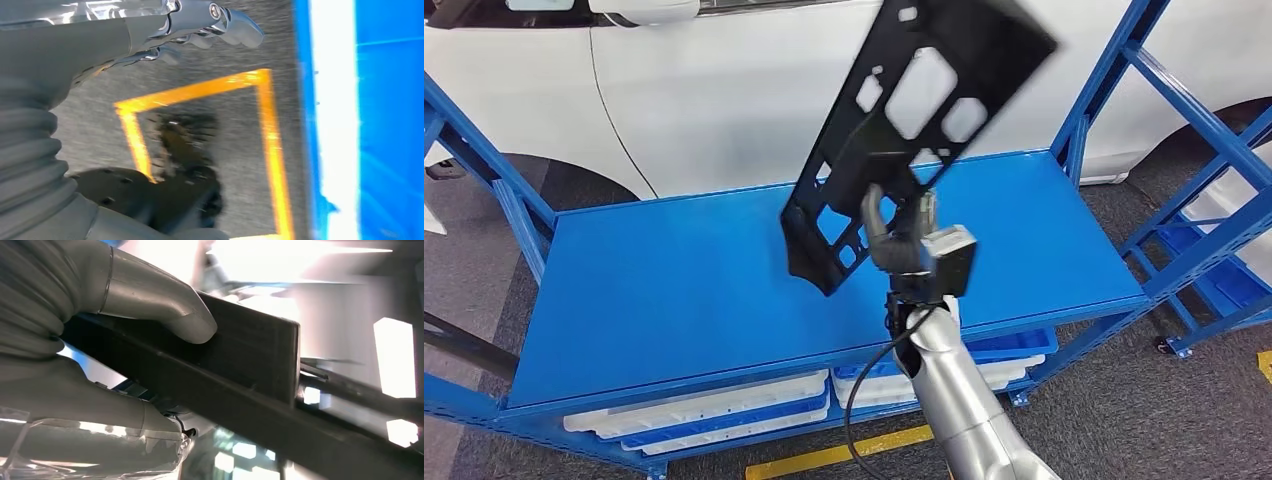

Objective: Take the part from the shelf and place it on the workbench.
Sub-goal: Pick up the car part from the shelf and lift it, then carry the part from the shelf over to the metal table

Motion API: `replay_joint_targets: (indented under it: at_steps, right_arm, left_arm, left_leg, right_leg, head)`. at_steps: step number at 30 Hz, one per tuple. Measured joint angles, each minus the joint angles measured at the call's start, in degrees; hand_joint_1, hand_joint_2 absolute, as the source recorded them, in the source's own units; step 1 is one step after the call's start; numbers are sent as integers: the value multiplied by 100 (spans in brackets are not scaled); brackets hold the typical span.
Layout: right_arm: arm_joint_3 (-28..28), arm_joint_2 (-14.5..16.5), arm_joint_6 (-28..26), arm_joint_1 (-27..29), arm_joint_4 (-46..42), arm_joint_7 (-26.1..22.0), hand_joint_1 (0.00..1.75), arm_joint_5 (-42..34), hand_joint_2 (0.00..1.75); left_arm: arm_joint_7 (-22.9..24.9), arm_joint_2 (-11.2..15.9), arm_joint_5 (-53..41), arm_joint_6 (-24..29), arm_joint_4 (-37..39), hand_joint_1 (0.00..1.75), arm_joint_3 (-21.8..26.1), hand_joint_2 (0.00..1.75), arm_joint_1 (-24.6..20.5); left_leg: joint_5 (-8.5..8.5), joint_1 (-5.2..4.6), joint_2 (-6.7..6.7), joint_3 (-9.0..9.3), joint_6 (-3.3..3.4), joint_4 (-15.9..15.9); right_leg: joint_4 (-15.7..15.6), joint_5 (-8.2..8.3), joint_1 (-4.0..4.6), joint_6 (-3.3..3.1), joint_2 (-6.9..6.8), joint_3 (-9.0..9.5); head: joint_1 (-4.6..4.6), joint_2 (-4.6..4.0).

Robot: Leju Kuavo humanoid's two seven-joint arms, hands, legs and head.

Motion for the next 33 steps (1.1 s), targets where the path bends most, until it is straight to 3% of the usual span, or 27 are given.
replay_joint_targets:
  at_steps: [2, 4, 5, 6, 7, 9, 11, 14, 16, 18, 20, 21, 22, 23, 24, 25, 27, 28, 31, 33]
  right_arm:
    - [13, -185, 763, 267, -865, -119, 175, -744, 175]
    - [36, -357, 1474, 487, -1524, -319, 175, -1079, 175]
    - [56, -429, 1769, 599, -1785, -391, 175, -1165, 175]
    - [85, -488, 2008, 710, -2004, -424, 175, -1231, 175]
    - [122, -532, 2191, 820, -2182, -432, 175, -1267, 175]
    - [226, -590, 2408, 1009, -2466, -441, 175, -1199, 175]
    - [335, -619, 2450, 1131, -2651, -442, 175, -1014, 175]
    - [493, -666, 2399, 1252, -2817, -442, 175, -693, 175]
    - [611, -698, 2303, 1302, -2869, -442, 175, -507, 175]
    - [747, -738, 2187, 1305, -2871, -442, 175, -414, 175]
    - [900, -779, 2075, 1291, -2837, -441, 175, -378, 175]
    - [967, -797, 2041, 1287, -2808, -442, 175, -371, 175]
    - [1034, -817, 2029, 1285, -2776, -442, 175, -375, 175]
    - [1092, -839, 2040, 1284, -2748, -442, 175, -388, 175]
    - [1152, -860, 2067, 1283, -2722, -442, 175, -415, 175]
    - [1208, -880, 2113, 1279, -2703, -442, 175, -464, 175]
    - [1289, -912, 2254, 1270, -2679, -442, 175, -629, 175]
    - [1312, -928, 2341, 1266, -2671, -442, 175, -737, 175]
    - [1326, -978, 2563, 1265, -2651, -442, 175, -1046, 175]
    - [1325, -1000, 2672, 1265, -2634, -442, 175, -1179, 175]
  left_arm:
    - [-301, -9, 22, 51, 0, 0, 83, 175, 12]
    - [-362, -13, 23, -2, 0, 0, 133, 175, 17]
    - [-341, -13, 30, -37, 0, 0, 157, 175, 23]
    - [-314, -13, 46, -54, 0, 0, 180, 175, 29]
    - [-290, -13, 61, -53, 0, 0, 199, 175, 34]
    - [-256, -13, 78, -18, 0, 0, 218, 175, 34]
    - [-226, -11, 74, 25, 0, 0, 221, 175, 25]
    - [-126, -11, 75, 67, 0, 0, 226, 175, 24]
    - [-25, -14, 79, 87, 0, 0, 227, 175, 30]
    - [70, -15, 87, 121, 0, 0, 231, 175, 13]
    - [153, -10, 91, 173, 0, 0, 236, 175, -11]
    - [190, -9, 90, 191, 0, 0, 238, 175, -15]
    - [232, -9, 86, 203, 0, 0, 239, 175, -14]
    - [278, -10, 81, 209, 0, 0, 239, 175, -13]
    - [328, -10, 76, 215, 0, 0, 238, 175, -14]
    - [383, -11, 72, 221, 0, 0, 238, 175, -16]
    - [494, -9, 72, 236, 0, 0, 238, 175, -21]
    - [551, -8, 73, 247, 0, 0, 238, 175, -21]
    - [709, -7, 74, 310, 1, 0, 238, 175, -12]
    - [803, -7, 71, 392, 3, 0, 237, 175, -5]
  left_leg:
    - [-220, -11, 11, -122, -34, 299]
    - [-601, 7, 16, -424, -63, 1007]
    - [-732, 14, 16, -579, -82, 1354]
    - [-749, 20, 17, -657, -97, 1522]
    - [-660, 24, 17, -640, -108, 1485]
    - [-273, 31, 23, -323, -100, 806]
    - [-66, 19, 26, -29, -53, 189]
    - [-40, -2, 6, 8, 21, 65]
    - [-2, 20, 13, 2, 81, 38]
    - [37, 40, 22, -25, 140, 7]
    - [57, 41, 20, -83, 157, 5]
    - [67, 41, 19, -109, 153, 7]
    - [81, 43, 19, -132, 145, 10]
    - [97, 47, 17, -148, 132, 14]
    - [112, 54, 13, -158, 115, 16]
    - [132, 62, 8, -164, 93, 21]
    - [186, 67, 0, -173, 27, 15]
    - [218, 65, -2, -176, -12, 9]
    - [289, 74, -5, -196, -131, -19]
    - [79, 84, 3, -288, -173, 183]
  right_leg:
    - [-103, 52, -48, -34, -11, 47]
    - [-123, 56, -49, -66, -16, 62]
    - [-116, 46, -43, -73, -13, 64]
    - [-104, 32, -38, -74, -6, 67]
    - [-84, 13, -36, -71, 4, 70]
    - [-15, -42, -37, -47, 22, 76]
    - [63, -90, -22, -8, 33, 54]
    - [116, -87, -4, 59, 35, 11]
    - [191, -171, -17, 110, 37, -15]
    - [638, -513, -44, 173, 39, -187]
    - [1424, -933, -79, 231, 38, -498]
    - [1747, -1053, -99, 253, 37, -619]
    - [1881, -1064, -116, 268, 37, -650]
    - [1788, -974, -132, 276, 36, -567]
    - [1471, -809, -145, 278, 36, -371]
    - [1017, -619, -156, 276, 36, -103]
    - [275, -410, -135, 248, 50, 315]
    - [105, -379, -117, 227, 59, 394]
    - [37, -309, -89, 115, 62, 347]
    - [-3, -218, -98, -1, 40, 281]
  head:
    - [-17, 1]
    - [-31, 0]
    - [-34, 0]
    - [-34, 0]
    - [-37, 1]
    - [-39, 0]
    - [-42, 0]
    - [-37, 2]
    - [-35, 1]
    - [-26, 1]
    - [-17, 1]
    - [-17, 1]
    - [-17, 2]
    - [-17, 1]
    - [-17, 1]
    - [-16, 1]
    - [-18, 2]
    - [-19, 1]
    - [-22, 0]
    - [-28, 0]
